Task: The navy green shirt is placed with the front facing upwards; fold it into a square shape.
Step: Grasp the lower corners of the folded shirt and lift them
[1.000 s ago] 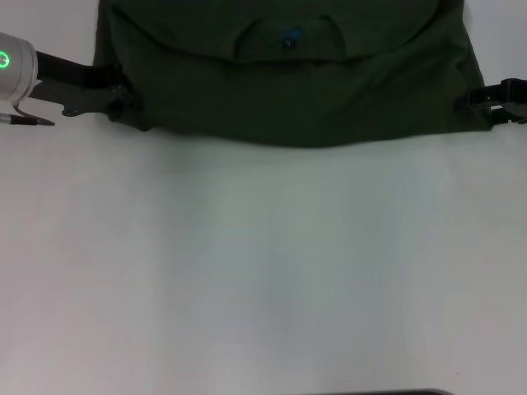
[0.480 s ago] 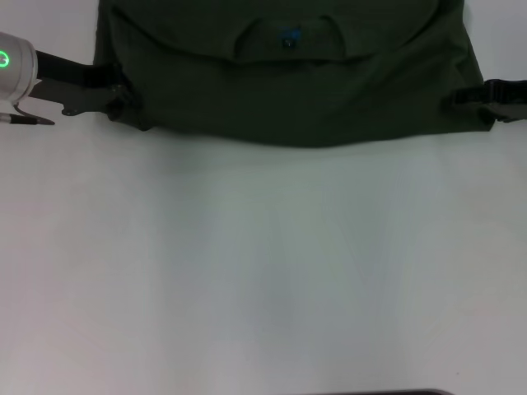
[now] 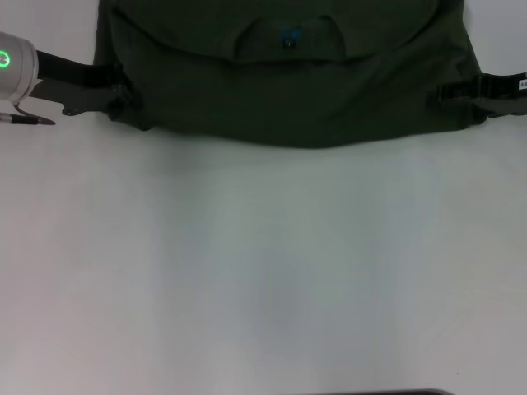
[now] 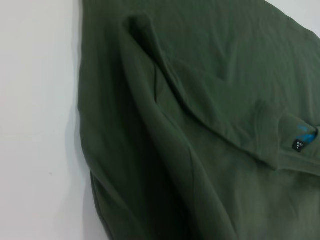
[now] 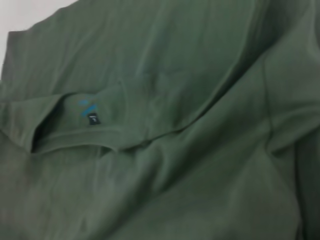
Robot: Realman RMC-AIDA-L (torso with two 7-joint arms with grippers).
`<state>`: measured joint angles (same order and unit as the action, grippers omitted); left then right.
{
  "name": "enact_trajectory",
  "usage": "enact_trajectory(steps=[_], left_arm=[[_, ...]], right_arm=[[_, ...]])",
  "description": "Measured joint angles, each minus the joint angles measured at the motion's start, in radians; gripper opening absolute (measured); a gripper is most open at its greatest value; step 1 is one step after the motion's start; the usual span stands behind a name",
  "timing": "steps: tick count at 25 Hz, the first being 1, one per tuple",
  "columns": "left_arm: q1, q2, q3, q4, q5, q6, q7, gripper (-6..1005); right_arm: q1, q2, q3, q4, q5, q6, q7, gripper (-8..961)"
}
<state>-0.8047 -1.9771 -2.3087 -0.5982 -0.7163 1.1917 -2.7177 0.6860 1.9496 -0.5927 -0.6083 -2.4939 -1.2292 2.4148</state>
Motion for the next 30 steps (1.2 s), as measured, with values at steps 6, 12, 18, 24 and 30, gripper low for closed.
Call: enact_trajectory(steps=[6, 12, 18, 24, 30], left_arm=[[0.000, 0.000, 0.000, 0.000, 0.000, 0.000, 0.000, 50], [0.001, -0.001, 0.000, 0.000, 0.000, 0.000, 0.000, 50], [0.001, -0.003, -0.002, 0.000, 0.000, -0.002, -0.001, 50], [0.002, -0.003, -0.002, 0.000, 0.000, -0.003, -0.002, 50], [0.003, -0.003, -0.002, 0.000, 0.000, -0.003, -0.002, 51]], right_arm=[[0.000, -0.002, -0.003, 0.001, 0.002, -0.001, -0.001, 897], [-0.014, -0.016, -0.011, -0.008, 0.001, -0.003, 0.010, 898], [-0.014, -0.001, -0.012, 0.000, 0.003, 0.012, -0.006, 898], [-0.006, 0.003, -0.013, 0.001, 0.005, 0.014, -0.011, 897], [-0.007, -0.004, -0.013, -0.005, -0.001, 0.006, 0.018, 895]])
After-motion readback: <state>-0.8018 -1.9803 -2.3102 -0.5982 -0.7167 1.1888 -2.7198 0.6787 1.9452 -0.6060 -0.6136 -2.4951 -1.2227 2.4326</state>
